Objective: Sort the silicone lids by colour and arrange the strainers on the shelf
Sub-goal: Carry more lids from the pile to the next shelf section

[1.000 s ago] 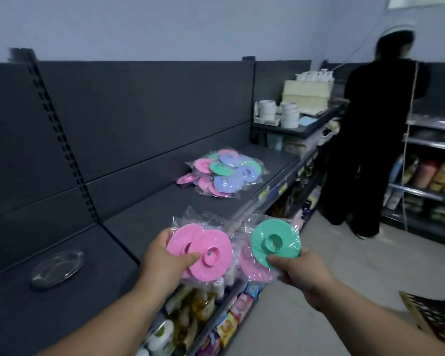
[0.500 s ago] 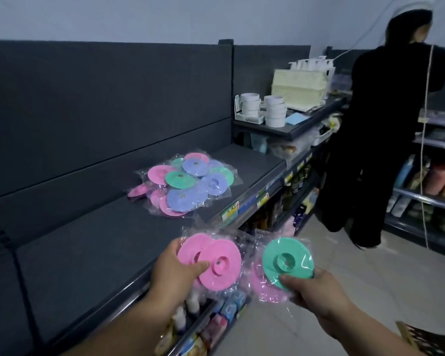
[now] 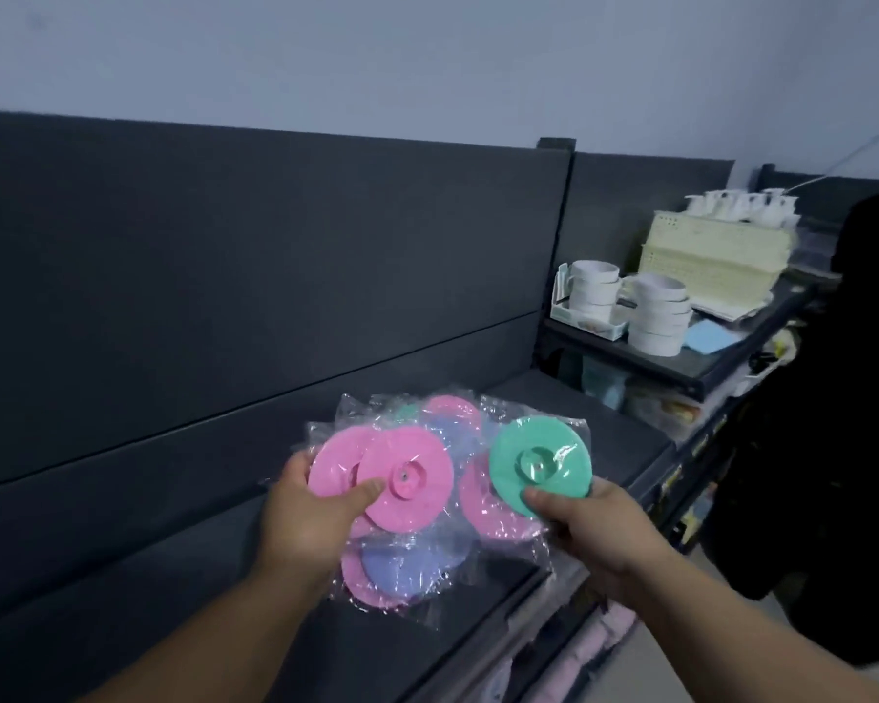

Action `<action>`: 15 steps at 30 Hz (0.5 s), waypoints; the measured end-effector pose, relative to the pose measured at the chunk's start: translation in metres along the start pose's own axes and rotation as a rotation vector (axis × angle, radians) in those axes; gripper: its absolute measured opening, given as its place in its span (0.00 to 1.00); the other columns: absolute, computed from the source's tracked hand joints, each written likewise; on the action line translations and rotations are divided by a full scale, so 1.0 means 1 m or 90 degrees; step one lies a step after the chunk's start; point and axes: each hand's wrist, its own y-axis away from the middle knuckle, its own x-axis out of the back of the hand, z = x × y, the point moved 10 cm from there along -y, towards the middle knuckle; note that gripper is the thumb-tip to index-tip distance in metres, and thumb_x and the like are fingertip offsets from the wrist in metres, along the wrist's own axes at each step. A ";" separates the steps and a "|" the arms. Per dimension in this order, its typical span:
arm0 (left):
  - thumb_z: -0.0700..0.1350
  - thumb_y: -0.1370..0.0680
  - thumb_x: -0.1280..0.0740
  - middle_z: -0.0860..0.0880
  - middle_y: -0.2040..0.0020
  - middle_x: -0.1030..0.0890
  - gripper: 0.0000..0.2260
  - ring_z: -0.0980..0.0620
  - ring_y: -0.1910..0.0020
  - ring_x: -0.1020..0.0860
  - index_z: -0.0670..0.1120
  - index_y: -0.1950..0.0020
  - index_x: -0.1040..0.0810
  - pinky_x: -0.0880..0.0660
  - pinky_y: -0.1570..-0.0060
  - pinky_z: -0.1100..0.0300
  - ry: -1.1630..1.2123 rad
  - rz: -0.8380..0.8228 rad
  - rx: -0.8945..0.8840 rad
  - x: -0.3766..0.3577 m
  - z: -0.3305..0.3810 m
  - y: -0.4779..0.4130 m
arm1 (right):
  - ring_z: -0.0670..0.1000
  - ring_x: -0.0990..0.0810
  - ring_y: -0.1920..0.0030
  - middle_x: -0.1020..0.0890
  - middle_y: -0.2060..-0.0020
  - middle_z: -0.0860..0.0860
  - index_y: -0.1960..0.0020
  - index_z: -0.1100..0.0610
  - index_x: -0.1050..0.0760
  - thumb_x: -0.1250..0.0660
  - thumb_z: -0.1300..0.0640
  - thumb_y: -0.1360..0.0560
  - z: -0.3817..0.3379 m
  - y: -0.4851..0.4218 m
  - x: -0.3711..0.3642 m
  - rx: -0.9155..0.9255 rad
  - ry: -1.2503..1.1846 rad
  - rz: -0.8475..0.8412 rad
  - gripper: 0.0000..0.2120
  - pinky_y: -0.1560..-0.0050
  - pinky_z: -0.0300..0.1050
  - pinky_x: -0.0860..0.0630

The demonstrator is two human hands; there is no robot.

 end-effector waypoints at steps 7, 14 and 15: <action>0.51 0.48 0.16 0.45 0.32 0.33 0.56 0.43 0.41 0.25 0.51 0.26 0.43 0.20 0.54 0.43 -0.164 0.044 0.111 0.030 -0.057 -0.028 | 0.46 0.21 0.58 0.21 0.54 0.47 0.40 0.48 0.34 0.20 0.58 0.38 -0.032 -0.085 -0.076 0.108 0.268 -0.078 0.32 0.61 0.37 0.23; 0.77 0.47 0.42 0.48 0.22 0.53 0.52 0.47 0.23 0.52 0.62 0.25 0.52 0.48 0.26 0.54 -0.478 0.057 0.044 -0.005 -0.078 -0.018 | 0.50 0.42 0.26 0.54 0.24 0.43 0.24 0.40 0.50 0.24 0.40 0.37 0.005 -0.112 -0.114 0.240 0.599 -0.284 0.51 0.31 0.40 0.41; 0.78 0.47 0.44 0.48 0.22 0.54 0.53 0.47 0.23 0.54 0.61 0.25 0.54 0.51 0.25 0.54 -0.518 0.045 0.064 -0.012 -0.084 -0.016 | 0.51 0.43 0.25 0.56 0.24 0.43 0.24 0.40 0.50 0.25 0.38 0.36 0.004 -0.117 -0.115 0.263 0.622 -0.294 0.49 0.29 0.42 0.41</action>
